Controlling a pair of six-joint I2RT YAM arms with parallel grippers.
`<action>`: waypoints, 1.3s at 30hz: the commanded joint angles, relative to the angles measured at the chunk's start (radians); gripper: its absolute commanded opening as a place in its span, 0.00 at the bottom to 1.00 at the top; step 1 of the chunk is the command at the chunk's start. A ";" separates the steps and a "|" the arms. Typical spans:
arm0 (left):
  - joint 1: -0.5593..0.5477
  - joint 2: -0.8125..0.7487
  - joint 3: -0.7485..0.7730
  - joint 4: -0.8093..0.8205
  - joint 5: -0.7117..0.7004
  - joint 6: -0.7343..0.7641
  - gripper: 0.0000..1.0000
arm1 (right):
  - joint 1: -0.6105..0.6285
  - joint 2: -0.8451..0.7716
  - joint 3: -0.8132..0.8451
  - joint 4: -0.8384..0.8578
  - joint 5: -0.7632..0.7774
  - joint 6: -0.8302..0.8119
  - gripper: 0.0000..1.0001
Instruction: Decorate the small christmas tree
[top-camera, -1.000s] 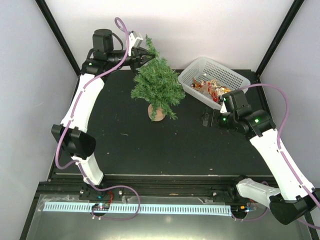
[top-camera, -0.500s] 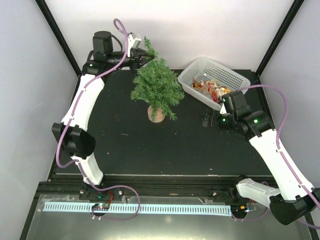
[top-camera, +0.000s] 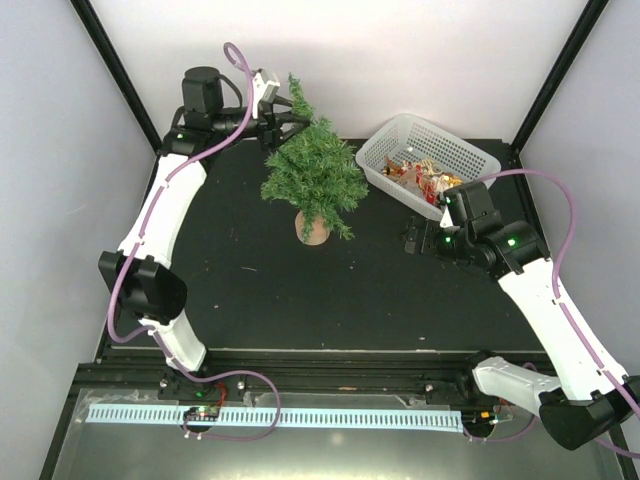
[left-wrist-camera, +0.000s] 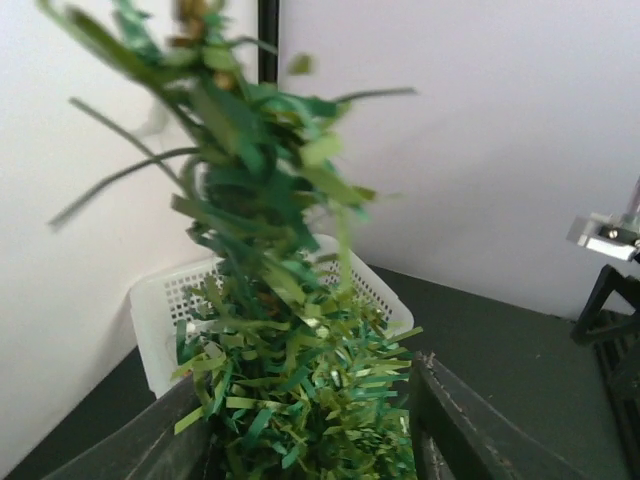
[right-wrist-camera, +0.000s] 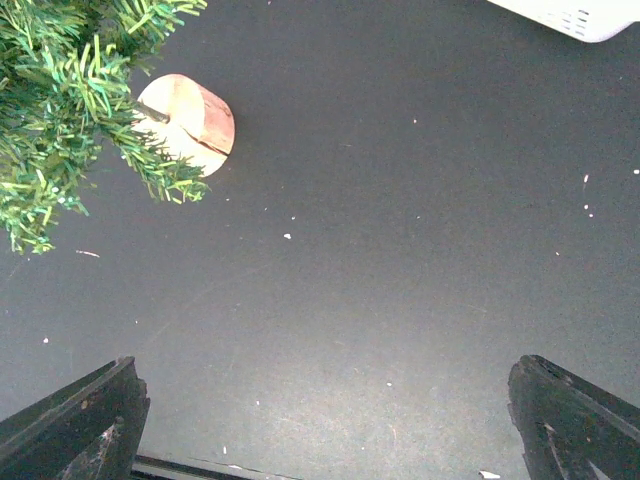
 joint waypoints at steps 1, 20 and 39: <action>0.005 -0.049 0.002 -0.016 -0.003 0.030 0.53 | -0.002 0.010 0.014 0.011 0.011 -0.011 0.99; 0.109 -0.172 -0.154 -0.153 0.039 0.098 0.95 | -0.004 0.126 0.173 -0.001 0.162 -0.036 1.00; 0.347 -0.643 -0.641 -0.515 0.053 0.352 0.88 | -0.343 0.796 0.639 -0.059 0.095 0.063 0.97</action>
